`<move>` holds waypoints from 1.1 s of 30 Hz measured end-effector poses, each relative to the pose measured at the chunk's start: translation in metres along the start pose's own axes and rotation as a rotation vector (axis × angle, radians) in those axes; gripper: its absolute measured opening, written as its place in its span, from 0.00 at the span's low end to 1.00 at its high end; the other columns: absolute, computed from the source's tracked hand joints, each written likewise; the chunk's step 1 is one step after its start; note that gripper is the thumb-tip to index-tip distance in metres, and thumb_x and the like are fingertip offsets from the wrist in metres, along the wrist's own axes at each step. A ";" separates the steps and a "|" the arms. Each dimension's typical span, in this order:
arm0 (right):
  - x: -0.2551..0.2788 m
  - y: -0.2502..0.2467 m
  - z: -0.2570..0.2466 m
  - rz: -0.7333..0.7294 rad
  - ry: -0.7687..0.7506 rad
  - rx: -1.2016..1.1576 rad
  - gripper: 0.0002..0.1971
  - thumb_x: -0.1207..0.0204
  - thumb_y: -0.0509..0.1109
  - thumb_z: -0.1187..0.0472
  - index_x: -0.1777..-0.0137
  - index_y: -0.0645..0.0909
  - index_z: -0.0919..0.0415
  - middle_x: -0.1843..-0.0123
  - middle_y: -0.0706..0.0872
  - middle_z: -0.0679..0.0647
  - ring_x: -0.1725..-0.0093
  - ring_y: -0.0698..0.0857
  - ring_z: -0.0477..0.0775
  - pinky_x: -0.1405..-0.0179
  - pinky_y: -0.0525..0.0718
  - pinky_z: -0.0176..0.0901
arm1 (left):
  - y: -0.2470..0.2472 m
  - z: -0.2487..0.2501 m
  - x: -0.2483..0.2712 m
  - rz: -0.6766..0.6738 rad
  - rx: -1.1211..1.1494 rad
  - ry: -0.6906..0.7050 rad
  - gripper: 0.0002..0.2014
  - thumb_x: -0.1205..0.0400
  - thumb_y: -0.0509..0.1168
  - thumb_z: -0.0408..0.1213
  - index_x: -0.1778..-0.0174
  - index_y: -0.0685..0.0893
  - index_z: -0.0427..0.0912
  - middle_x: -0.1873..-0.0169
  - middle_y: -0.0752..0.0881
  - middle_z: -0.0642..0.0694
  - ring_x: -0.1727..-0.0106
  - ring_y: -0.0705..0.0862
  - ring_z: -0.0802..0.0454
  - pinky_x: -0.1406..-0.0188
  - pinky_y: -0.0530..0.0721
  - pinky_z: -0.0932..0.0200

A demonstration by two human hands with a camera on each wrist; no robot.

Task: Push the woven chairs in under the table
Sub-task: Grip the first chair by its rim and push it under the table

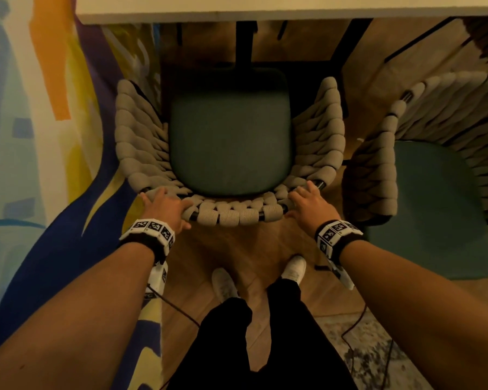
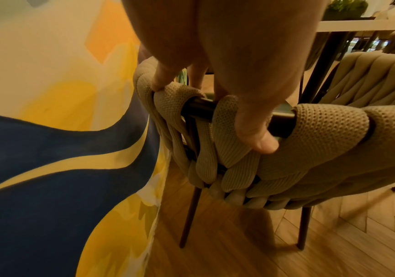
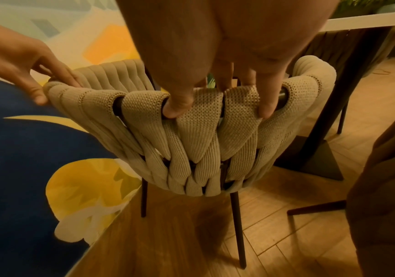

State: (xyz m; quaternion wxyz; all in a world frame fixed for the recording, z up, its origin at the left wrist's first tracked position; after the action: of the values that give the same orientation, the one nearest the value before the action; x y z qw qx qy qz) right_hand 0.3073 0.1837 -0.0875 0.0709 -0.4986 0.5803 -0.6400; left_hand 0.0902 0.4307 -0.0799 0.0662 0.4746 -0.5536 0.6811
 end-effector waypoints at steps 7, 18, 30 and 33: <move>0.010 -0.032 0.030 0.080 0.036 -0.319 0.24 0.26 0.74 0.45 0.33 0.77 0.51 0.35 0.81 0.55 0.34 0.79 0.59 0.37 0.81 0.55 | -0.048 0.031 -0.015 -0.134 0.001 0.029 0.37 0.27 0.73 0.60 0.23 0.73 0.52 0.28 0.78 0.45 0.30 0.78 0.42 0.30 0.78 0.43; 0.022 -0.031 0.232 0.021 0.692 -0.683 0.41 0.32 0.81 0.50 0.23 0.64 0.57 0.32 0.80 0.66 0.37 0.82 0.70 0.40 0.84 0.62 | -0.162 0.301 -0.071 0.228 0.101 0.445 0.11 0.18 0.63 0.46 0.42 0.83 0.51 0.44 0.86 0.45 0.43 0.84 0.41 0.46 0.84 0.44; 0.002 -0.004 0.261 -0.158 0.455 -0.755 0.34 0.27 0.72 0.53 0.24 0.62 0.56 0.30 0.78 0.65 0.33 0.80 0.71 0.38 0.81 0.60 | -0.206 0.504 -0.154 0.163 -0.962 0.712 0.38 0.23 0.66 0.63 0.18 0.62 0.60 0.14 0.54 0.43 0.14 0.38 0.36 0.19 0.36 0.28; 0.010 -0.006 0.273 -0.182 0.413 -0.715 0.34 0.26 0.72 0.52 0.24 0.61 0.56 0.30 0.77 0.66 0.33 0.79 0.73 0.37 0.82 0.60 | -0.203 0.518 -0.152 0.105 -0.990 0.734 0.38 0.23 0.65 0.63 0.19 0.62 0.55 0.20 0.70 0.47 0.14 0.53 0.42 0.19 0.38 0.28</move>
State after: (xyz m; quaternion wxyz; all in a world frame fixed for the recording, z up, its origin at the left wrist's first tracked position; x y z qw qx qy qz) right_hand 0.5018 -0.0047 -0.1236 -0.2812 -0.4024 0.7214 -0.4884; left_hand 0.5937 0.1504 -0.0817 0.4310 0.0942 -0.7678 0.4646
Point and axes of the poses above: each hand's wrist, its own x-axis away from the middle knuckle, its own y-axis out of the palm, z = x × y, the point moved 3 cm from there along -x, towards the middle knuckle
